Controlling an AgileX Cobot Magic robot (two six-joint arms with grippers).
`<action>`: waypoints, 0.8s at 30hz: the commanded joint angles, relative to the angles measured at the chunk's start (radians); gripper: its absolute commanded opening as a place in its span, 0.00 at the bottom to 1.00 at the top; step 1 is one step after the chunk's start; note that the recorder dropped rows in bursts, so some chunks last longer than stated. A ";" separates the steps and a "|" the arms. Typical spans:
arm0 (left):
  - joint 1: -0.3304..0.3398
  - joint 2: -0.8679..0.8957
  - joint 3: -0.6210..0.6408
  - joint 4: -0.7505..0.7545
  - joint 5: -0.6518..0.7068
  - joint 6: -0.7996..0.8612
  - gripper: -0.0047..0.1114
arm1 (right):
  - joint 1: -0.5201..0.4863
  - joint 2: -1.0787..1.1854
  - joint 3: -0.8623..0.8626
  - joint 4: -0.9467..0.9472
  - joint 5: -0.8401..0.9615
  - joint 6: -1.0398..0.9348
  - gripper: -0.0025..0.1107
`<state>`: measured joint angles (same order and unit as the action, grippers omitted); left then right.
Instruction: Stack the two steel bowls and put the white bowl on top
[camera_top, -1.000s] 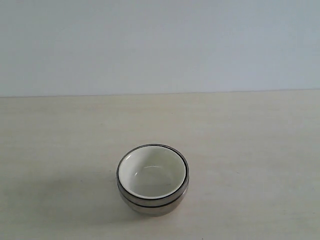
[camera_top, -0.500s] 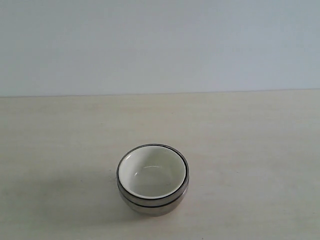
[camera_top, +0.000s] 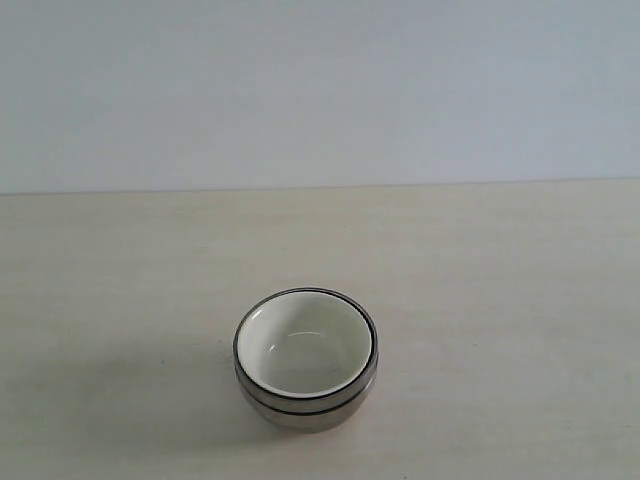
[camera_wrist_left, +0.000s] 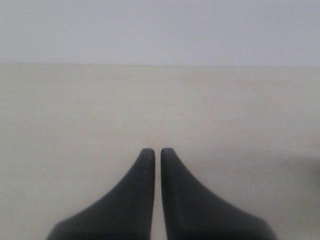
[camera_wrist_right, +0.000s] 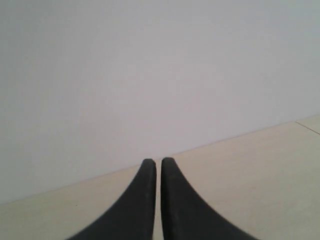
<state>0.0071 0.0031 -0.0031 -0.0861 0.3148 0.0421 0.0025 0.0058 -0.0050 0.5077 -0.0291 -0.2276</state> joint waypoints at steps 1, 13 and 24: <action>-0.005 -0.003 0.003 0.000 -0.008 -0.005 0.07 | -0.002 -0.006 0.005 -0.001 0.001 -0.009 0.02; -0.005 -0.003 0.003 0.000 -0.008 -0.005 0.07 | -0.002 -0.006 0.005 -0.210 0.003 -0.007 0.02; -0.005 -0.003 0.003 0.000 -0.008 -0.005 0.07 | -0.002 -0.006 0.005 -0.521 0.018 -0.007 0.02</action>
<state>0.0071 0.0031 -0.0031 -0.0861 0.3148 0.0421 0.0025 0.0058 -0.0050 0.0700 -0.0275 -0.2276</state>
